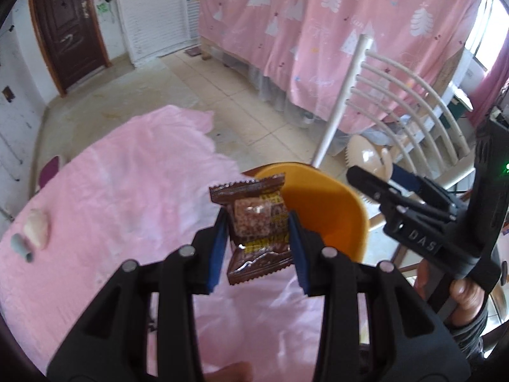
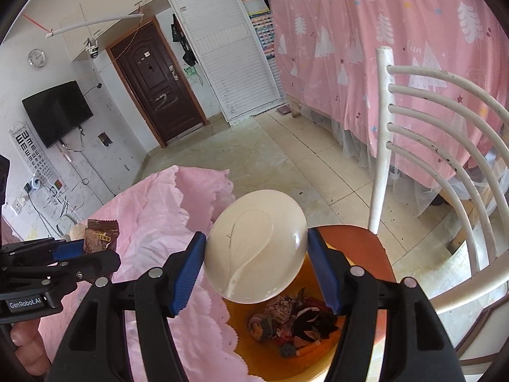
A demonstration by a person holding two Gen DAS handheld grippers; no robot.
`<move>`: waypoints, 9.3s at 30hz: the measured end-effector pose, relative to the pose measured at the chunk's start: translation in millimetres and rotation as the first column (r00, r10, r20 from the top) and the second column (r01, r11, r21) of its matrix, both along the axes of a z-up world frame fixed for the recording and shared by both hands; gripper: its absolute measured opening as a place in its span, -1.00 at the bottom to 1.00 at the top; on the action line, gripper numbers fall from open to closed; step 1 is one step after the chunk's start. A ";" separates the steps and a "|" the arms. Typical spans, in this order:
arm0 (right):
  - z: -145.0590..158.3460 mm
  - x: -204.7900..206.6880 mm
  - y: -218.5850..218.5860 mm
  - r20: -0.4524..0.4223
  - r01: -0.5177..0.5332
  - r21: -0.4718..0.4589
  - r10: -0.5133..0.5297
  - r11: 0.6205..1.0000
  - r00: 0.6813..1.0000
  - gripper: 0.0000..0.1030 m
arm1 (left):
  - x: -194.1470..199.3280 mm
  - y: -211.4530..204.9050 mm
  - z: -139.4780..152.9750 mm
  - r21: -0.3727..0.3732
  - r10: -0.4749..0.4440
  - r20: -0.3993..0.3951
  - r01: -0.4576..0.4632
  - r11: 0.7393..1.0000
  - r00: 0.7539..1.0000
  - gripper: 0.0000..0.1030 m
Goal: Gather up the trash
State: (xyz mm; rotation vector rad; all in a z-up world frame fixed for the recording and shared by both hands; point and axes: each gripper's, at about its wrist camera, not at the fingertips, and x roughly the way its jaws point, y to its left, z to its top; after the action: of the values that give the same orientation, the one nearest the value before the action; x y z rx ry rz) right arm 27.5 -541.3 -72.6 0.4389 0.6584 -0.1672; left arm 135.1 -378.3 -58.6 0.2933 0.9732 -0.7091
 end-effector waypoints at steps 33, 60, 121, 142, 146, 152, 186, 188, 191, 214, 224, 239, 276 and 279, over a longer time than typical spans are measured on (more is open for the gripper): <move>32.4 36.0 59.9 -0.034 -0.078 -0.095 0.075 0.992 0.997 0.23 | 32.7 81.5 31.7 -0.168 0.156 -0.030 -0.159 0.973 0.987 0.35; 69.3 160.4 258.9 -0.090 -0.423 -0.210 0.413 0.882 0.906 0.23 | 101.5 258.5 31.6 -0.186 0.472 -0.044 -0.471 0.862 0.881 0.35; 32.3 230.2 356.7 -0.160 -0.640 -0.197 0.620 0.742 0.768 -0.31 | 141.5 325.7 -3.7 -0.040 0.660 -0.065 -0.662 0.748 0.749 -0.42; 79.4 142.8 243.6 0.002 -0.447 -0.216 0.458 0.868 0.889 -0.31 | 85.0 244.0 48.6 -0.072 0.538 0.087 -0.534 0.843 0.838 -0.42; 86.0 120.3 214.1 0.045 -0.379 -0.219 0.398 0.899 0.916 -0.31 | 75.4 222.5 54.5 -0.071 0.506 0.108 -0.501 0.862 0.856 -0.42; 90.3 86.9 168.1 0.088 -0.275 -0.225 0.300 0.935 0.950 -0.31 | 58.3 187.0 60.9 -0.077 0.436 0.131 -0.429 0.900 0.890 -0.42; 14.1 8.0 18.1 0.010 0.000 -0.118 0.001 0.993 1.000 -0.19 | -15.4 2.1 51.1 -0.106 0.015 0.166 0.003 0.994 0.986 -0.42; 13.2 4.6 11.7 0.020 0.014 -0.106 -0.012 0.994 1.000 -0.12 | -15.9 -4.3 49.1 -0.106 0.011 0.161 0.007 0.994 0.987 -0.42; 13.1 -0.1 3.2 0.031 0.041 -0.092 -0.039 0.995 0.999 -0.10 | -14.0 -12.1 47.3 -0.128 -0.006 0.138 0.023 0.992 0.990 -0.42; 43.7 -3.7 36.6 0.072 0.022 -0.130 -0.013 0.991 0.997 -0.07 | -18.5 44.9 66.9 -0.271 0.040 0.125 -0.004 0.963 0.991 0.08; 68.3 20.1 96.5 0.090 -0.069 -0.184 0.087 0.980 0.992 0.04 | -7.7 115.6 72.7 -0.286 0.182 0.165 -0.130 0.949 0.969 0.08; 85.6 59.3 202.5 0.082 -0.255 -0.263 0.284 0.931 0.955 0.12 | -0.9 219.5 65.2 -0.236 0.449 0.255 -0.395 0.888 0.856 0.27; 88.5 84.1 311.3 0.052 -0.403 -0.321 0.441 0.857 0.896 0.39 | -5.3 328.3 62.0 -0.253 0.617 0.249 -0.565 0.785 0.746 0.28; 88.1 83.2 313.9 0.047 -0.407 -0.328 0.445 0.852 0.894 0.39 | -6.2 331.0 60.2 -0.255 0.619 0.247 -0.566 0.784 0.746 0.28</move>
State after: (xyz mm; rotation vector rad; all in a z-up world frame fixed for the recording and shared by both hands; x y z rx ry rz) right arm 110.6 -227.3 15.6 -0.0106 0.5819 0.1796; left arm 128.9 -47.3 1.6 -0.0620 0.6312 -0.1330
